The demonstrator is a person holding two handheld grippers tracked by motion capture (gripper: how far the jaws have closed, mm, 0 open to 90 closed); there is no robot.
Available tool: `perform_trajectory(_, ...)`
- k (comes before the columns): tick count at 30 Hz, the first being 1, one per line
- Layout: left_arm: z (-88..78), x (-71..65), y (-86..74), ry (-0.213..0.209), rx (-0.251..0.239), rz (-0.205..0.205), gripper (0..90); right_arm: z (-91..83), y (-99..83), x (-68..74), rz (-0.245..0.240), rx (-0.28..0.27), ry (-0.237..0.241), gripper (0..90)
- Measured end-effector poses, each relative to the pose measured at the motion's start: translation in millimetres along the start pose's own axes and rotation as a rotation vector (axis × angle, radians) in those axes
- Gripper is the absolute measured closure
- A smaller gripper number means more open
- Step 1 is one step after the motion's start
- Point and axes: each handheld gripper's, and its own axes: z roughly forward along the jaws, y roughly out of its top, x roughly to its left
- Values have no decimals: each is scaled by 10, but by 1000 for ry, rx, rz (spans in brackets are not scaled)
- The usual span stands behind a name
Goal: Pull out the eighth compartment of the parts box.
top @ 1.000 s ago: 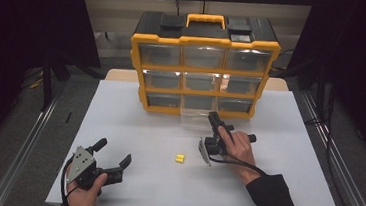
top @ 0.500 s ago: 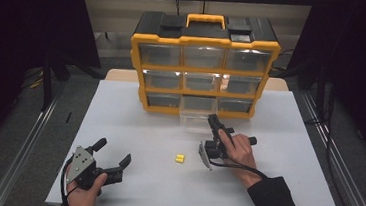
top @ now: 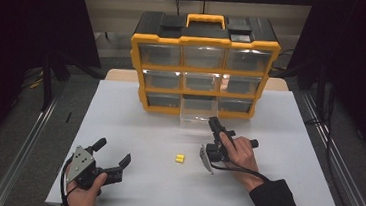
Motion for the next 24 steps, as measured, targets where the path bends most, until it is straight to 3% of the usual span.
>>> perform_trajectory(24,8,0,-7,-8,13,0,30,-38,27,35,11,-16,8,790)
